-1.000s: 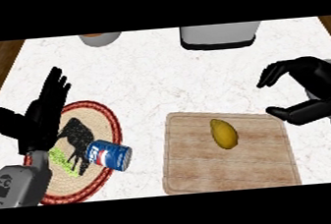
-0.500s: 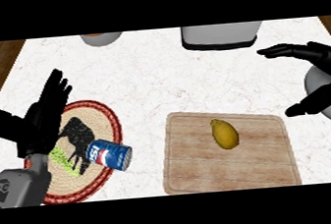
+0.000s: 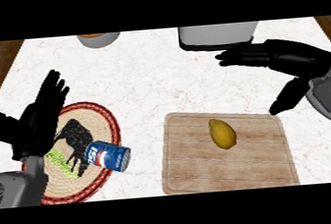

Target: Pick the lemon from the cutting board and place it in the pan

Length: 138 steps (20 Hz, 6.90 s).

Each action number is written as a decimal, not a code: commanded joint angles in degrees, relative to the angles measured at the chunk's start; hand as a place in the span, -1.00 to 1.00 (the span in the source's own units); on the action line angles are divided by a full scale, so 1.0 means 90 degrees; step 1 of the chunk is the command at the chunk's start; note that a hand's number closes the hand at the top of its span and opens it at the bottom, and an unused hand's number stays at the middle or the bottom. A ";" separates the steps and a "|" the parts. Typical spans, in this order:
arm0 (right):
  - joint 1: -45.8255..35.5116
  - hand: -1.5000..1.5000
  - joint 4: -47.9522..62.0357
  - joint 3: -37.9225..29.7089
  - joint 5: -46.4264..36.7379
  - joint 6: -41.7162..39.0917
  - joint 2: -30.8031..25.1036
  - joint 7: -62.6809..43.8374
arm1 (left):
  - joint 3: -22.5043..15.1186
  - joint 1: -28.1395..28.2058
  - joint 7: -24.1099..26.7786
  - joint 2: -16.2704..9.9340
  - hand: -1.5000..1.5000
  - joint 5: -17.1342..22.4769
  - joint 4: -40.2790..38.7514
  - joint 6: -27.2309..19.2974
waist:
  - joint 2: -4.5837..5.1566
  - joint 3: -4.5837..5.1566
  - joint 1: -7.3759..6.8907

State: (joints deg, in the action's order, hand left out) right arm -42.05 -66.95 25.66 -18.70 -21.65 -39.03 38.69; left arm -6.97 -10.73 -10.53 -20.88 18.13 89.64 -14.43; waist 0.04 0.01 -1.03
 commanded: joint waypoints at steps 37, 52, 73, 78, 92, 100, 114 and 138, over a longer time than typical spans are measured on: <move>0.1430 -1.00 -0.2584 0.0861 -0.5067 -0.1531 0.1501 -0.2251 | 0.0657 0.0124 -0.0309 0.0583 0.00 -0.0706 0.0161 0.0476 | -0.0007 -0.0001 0.0091; 0.1208 -1.00 -0.0519 0.0446 -0.6250 -0.0508 0.2361 -0.1247 | 0.1013 0.0484 0.0356 0.0818 0.00 -0.0875 -0.0109 0.1027 | -0.0001 -0.0001 0.0071; 0.1705 1.00 0.0283 0.0208 -0.6980 0.0372 0.3371 -0.0364 | 0.1171 -0.0328 -0.0575 0.1118 0.00 -0.1189 -0.0055 0.0852 | -0.0007 -0.0001 0.0124; 0.1353 1.00 0.0863 -0.0274 -0.6907 0.0485 0.3395 0.0112 | 0.1324 -0.0001 -0.0201 0.1063 0.00 -0.1115 -0.0063 0.1183 | -0.0003 -0.0001 0.0100; 0.3793 1.00 -0.2515 -0.3126 -0.5788 0.1279 0.2439 -0.2390 | 0.1325 0.0661 -0.0372 0.1119 0.00 -0.1176 0.0533 0.0965 | -0.0148 0.0012 0.0573; 0.4955 1.00 -0.6179 -0.3934 -0.4976 0.0298 0.2287 -0.2893 | 0.1432 0.0190 -0.0345 0.1062 0.00 -0.1166 0.0155 0.0989 | -0.0070 0.0008 0.0420; 0.3184 1.00 -0.3497 -0.6317 -0.3589 0.0360 0.1502 -0.2829 | 0.1403 0.0019 -0.0751 0.1066 0.00 -0.1113 0.0439 0.1133 | 0.0005 -0.0006 0.0058; 0.0856 1.00 0.5006 -0.6513 -0.4039 0.3909 -0.0201 0.0864 | 0.1198 0.0182 -0.0237 0.1338 0.00 -0.1322 0.0311 0.1282 | 0.0100 -0.0029 -0.0184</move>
State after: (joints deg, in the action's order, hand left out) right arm -33.53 -29.60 -33.59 -52.88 8.22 -39.85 43.90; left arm 4.40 -11.00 -13.82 -9.60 6.54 91.36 -2.96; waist 0.79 -0.21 -2.22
